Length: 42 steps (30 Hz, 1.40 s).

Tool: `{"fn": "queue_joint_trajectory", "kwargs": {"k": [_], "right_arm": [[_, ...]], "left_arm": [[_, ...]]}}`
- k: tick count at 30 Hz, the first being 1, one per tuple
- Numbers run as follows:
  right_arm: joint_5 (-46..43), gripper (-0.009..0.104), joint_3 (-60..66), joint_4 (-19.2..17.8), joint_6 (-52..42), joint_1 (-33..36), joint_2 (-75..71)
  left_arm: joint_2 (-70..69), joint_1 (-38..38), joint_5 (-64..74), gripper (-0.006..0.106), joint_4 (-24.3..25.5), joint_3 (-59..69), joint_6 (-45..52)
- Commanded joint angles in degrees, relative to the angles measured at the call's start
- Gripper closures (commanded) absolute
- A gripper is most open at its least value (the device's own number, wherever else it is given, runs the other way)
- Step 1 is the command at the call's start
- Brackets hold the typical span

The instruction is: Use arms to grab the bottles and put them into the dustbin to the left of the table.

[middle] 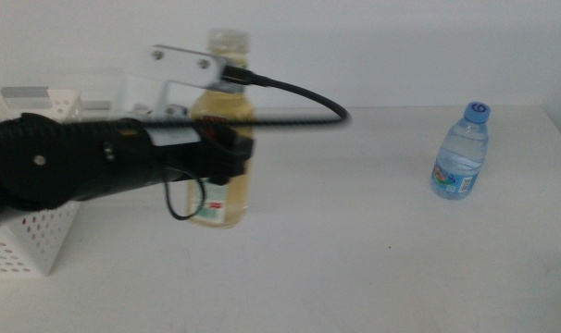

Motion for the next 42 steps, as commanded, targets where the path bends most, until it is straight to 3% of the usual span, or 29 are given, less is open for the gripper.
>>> {"fn": "queue_joint_trajectory", "kwargs": {"k": [1,5,8,14,22,32,42], "right_arm": [[-4.4,0.025,-0.4,-0.4,-0.2,-0.2,-1.5],[-4.4,0.025,-0.4,-0.4,-0.2,-0.2,-1.5],[-4.4,0.025,-0.4,-0.4,-0.2,-0.2,-1.5],[-4.4,0.025,-0.4,-0.4,-0.2,-0.2,-1.5],[-4.4,0.025,-0.4,-0.4,-0.2,-0.2,-1.5],[-4.4,0.025,-0.4,-0.4,-0.2,-0.2,-1.5],[-4.4,0.025,-0.4,-0.4,-0.2,-0.2,-1.5]], "left_arm": [[-2.9,3.4,-2.8,0.106,8.7,-2.3,-12.0],[-4.0,10.6,6.4,0.106,20.4,-3.8,-24.7],[-4.2,15.7,17.8,0.106,24.4,-8.3,-27.2],[-2.5,26.5,34.9,0.106,24.6,-21.9,-24.3],[4.9,38.2,46.9,0.106,23.6,-37.9,-21.0],[17.0,45.1,61.1,0.106,25.0,-50.5,-16.1],[26.5,45.5,61.1,0.106,29.3,-51.0,-14.2]]}}
